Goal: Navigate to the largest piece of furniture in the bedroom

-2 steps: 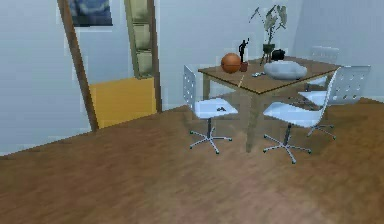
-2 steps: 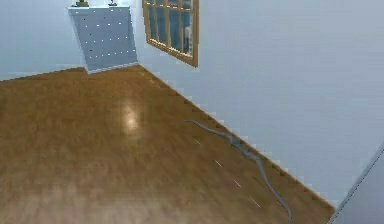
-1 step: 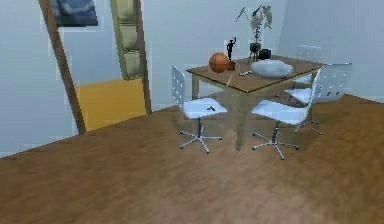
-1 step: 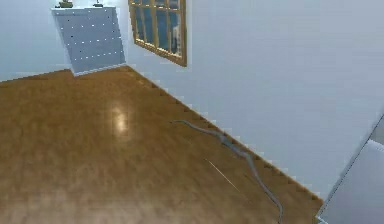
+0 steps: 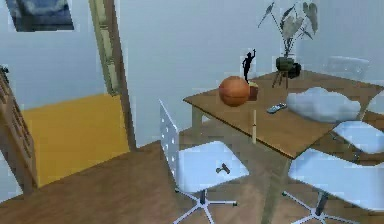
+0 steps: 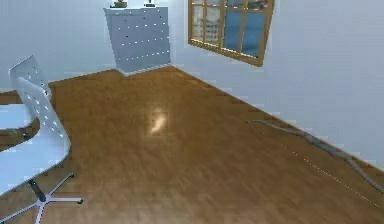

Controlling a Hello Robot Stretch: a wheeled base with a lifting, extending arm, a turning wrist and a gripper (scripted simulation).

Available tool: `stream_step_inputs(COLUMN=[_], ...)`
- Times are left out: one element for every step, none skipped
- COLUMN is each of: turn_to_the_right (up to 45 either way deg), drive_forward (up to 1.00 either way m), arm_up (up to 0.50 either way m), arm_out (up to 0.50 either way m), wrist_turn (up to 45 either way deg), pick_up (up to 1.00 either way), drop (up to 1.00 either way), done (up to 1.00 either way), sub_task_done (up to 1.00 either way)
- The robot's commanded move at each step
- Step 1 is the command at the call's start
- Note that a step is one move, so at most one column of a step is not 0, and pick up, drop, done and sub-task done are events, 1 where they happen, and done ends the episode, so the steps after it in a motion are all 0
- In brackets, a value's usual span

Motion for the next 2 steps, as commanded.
stream_step_inputs(turn_to_the_right=[45.0, 6.0], drive_forward=[0.00, 0.00], arm_up=[0.00, 0.00], arm_out=[0.00, 0.00], wrist_turn=[0.0, 0.0], pick_up=[0.00, 0.00], drop=[0.00, 0.00], done=[0.00, 0.00], sub_task_done=[0.00, 0.00])
